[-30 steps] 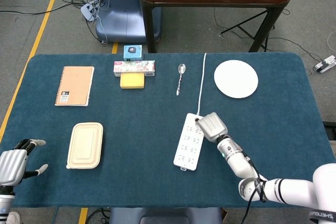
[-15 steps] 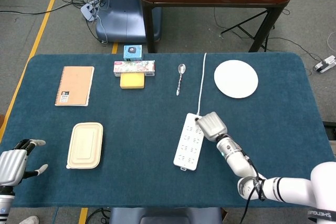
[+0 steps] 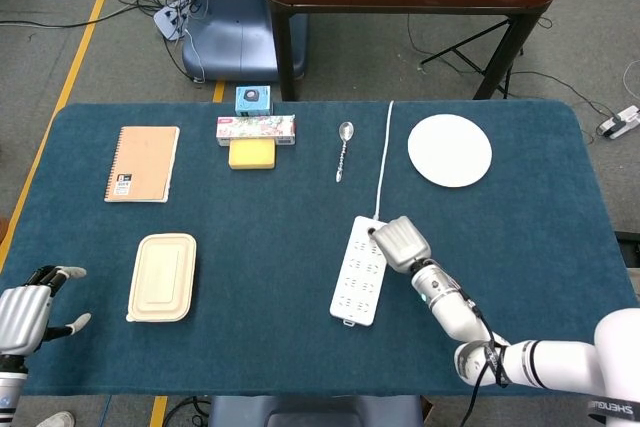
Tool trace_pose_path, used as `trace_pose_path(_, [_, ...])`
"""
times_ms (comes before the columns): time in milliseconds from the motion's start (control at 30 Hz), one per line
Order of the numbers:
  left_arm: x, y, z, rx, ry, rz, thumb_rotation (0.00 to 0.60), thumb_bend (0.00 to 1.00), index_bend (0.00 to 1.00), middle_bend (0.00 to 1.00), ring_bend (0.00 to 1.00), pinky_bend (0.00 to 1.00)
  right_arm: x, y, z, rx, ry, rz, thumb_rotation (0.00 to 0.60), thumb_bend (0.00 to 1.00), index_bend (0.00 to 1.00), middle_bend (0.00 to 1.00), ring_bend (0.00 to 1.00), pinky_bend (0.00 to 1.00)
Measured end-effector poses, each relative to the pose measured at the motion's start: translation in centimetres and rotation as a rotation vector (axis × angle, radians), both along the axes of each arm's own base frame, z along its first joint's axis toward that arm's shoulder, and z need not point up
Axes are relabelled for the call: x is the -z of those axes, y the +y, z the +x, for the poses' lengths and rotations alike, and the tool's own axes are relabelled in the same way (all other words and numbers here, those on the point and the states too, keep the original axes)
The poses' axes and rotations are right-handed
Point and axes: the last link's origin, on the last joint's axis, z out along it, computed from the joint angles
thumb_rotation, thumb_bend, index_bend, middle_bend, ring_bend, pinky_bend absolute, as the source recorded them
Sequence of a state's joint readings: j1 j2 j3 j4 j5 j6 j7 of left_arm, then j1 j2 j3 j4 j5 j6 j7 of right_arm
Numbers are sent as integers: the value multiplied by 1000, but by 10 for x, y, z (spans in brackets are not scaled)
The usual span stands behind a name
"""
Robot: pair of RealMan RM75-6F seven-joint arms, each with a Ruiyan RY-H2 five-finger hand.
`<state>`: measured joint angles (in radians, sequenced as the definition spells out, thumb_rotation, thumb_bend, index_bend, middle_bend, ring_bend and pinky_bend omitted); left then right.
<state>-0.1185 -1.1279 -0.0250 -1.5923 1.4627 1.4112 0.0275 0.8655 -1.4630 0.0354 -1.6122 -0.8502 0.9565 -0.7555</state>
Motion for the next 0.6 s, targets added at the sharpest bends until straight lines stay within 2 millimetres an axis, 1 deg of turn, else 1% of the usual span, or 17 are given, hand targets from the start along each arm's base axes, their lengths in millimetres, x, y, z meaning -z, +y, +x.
trace_pose_path(200, [4, 0, 1, 5, 9, -11, 600, 129, 400, 364, 261, 550, -25, 5, 12, -43, -42, -66, 600, 926, 322, 1000, 1000, 1000])
trace_pose_path(300, [6, 0, 1, 5, 14, -18, 600, 129, 400, 364, 260, 550, -41, 9, 15, -63, -58, -106, 600, 925, 322, 1000, 1000, 1000])
trace_pose_path(367, [7, 0, 1, 5, 16, -22, 600, 129, 400, 364, 260, 550, -50, 13, 15, -73, -63, -129, 600, 905, 322, 986, 1000, 1000])
trace_pose_path(400, [7, 0, 1, 5, 17, -23, 600, 129, 400, 364, 260, 550, -57, 15, 13, -77, -64, -144, 600, 859, 322, 956, 1000, 1000])
trace_pose_path(467, [8, 0, 2, 6, 18, -24, 600, 129, 399, 364, 260, 550, -66, 20, 9, -76, -64, -166, 600, 732, 322, 875, 995, 1000])
trace_pose_path(500, [8, 1, 2, 7, 17, -23, 600, 130, 397, 364, 261, 550, -70, 23, 5, -74, -63, -176, 600, 654, 322, 827, 978, 1000])
trace_pose_path(533, [8, 1, 2, 8, 16, -20, 600, 129, 395, 364, 260, 550, -77, 27, 0, -70, -61, -191, 600, 564, 322, 771, 945, 997])
trace_pose_path(567, [7, 1, 2, 9, 14, -18, 600, 129, 392, 364, 260, 550, -81, 30, -4, -67, -58, -202, 600, 514, 322, 740, 917, 989])
trace_pose_path(600, [7, 1, 2, 9, 11, -16, 600, 129, 388, 364, 261, 550, -87, 35, -9, -63, -56, -217, 600, 441, 322, 694, 873, 971])
